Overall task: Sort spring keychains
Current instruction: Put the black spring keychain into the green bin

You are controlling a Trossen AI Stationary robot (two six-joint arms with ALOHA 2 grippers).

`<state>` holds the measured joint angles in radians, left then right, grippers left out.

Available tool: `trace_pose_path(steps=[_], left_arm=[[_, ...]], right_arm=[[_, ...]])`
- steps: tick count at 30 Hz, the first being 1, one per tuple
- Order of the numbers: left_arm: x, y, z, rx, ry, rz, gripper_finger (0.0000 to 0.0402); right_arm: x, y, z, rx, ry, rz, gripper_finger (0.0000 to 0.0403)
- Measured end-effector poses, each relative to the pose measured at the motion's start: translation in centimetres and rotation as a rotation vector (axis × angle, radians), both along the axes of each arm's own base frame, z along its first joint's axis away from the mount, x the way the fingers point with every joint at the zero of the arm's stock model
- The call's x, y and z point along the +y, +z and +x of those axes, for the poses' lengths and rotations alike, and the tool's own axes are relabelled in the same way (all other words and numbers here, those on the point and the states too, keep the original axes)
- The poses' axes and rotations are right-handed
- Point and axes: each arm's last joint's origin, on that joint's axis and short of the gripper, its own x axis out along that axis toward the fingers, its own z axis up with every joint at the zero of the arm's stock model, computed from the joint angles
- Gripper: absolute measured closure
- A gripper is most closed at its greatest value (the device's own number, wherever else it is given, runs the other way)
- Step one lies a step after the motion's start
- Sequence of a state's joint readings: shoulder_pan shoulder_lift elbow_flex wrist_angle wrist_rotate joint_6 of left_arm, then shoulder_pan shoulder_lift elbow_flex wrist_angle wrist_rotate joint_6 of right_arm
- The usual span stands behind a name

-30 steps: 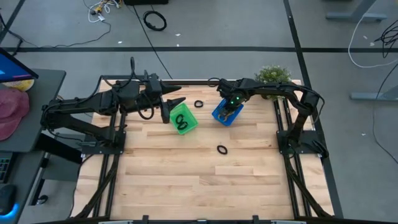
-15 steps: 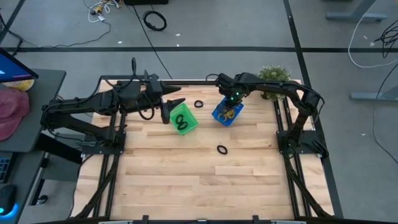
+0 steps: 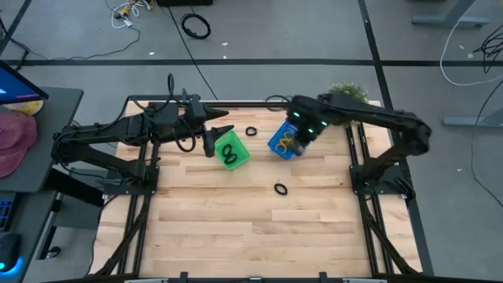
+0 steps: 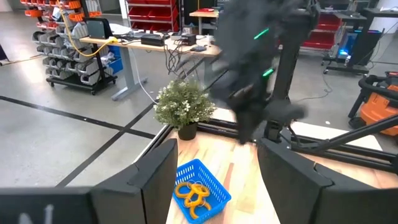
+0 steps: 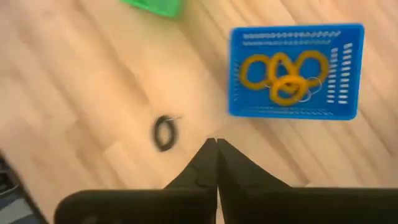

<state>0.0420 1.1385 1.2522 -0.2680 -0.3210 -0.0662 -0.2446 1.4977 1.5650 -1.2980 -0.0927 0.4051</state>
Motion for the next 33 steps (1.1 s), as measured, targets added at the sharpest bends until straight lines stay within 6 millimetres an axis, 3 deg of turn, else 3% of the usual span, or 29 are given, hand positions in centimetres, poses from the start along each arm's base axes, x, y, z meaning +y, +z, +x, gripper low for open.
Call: trace_pose_path(steps=[5,9,16,20,26,33], left_arm=[[0.0,0.0,0.0,-0.001,-0.009,-0.002,0.0177],[-0.1,0.0,0.0,-0.002,-0.047,-0.008,0.0177],[-0.5,0.5,-0.2,-0.045,-0.141,-0.03,0.0186],[-0.7,1.1,-0.8,-0.084,-0.15,-0.02,0.0208],[-1.2,1.9,-2.2,-0.122,-0.166,-0.017,0.0246],[-2.1,2.7,-3.5,-0.153,-0.176,0.025,0.0321]], right_arm=[[5.5,3.8,-3.8,-0.155,0.172,-0.062,0.04],[8.2,6.0,-7.3,-0.266,0.274,-0.148,0.04],[8.8,8.2,-11.8,-0.421,0.182,-0.318,0.0399],[8.5,8.7,-13.2,-0.584,0.136,-0.347,0.0399],[9.0,8.1,-12.2,-0.767,0.212,-0.348,0.0395],[9.6,8.8,-6.4,-1.024,0.283,-0.562,0.0327]])
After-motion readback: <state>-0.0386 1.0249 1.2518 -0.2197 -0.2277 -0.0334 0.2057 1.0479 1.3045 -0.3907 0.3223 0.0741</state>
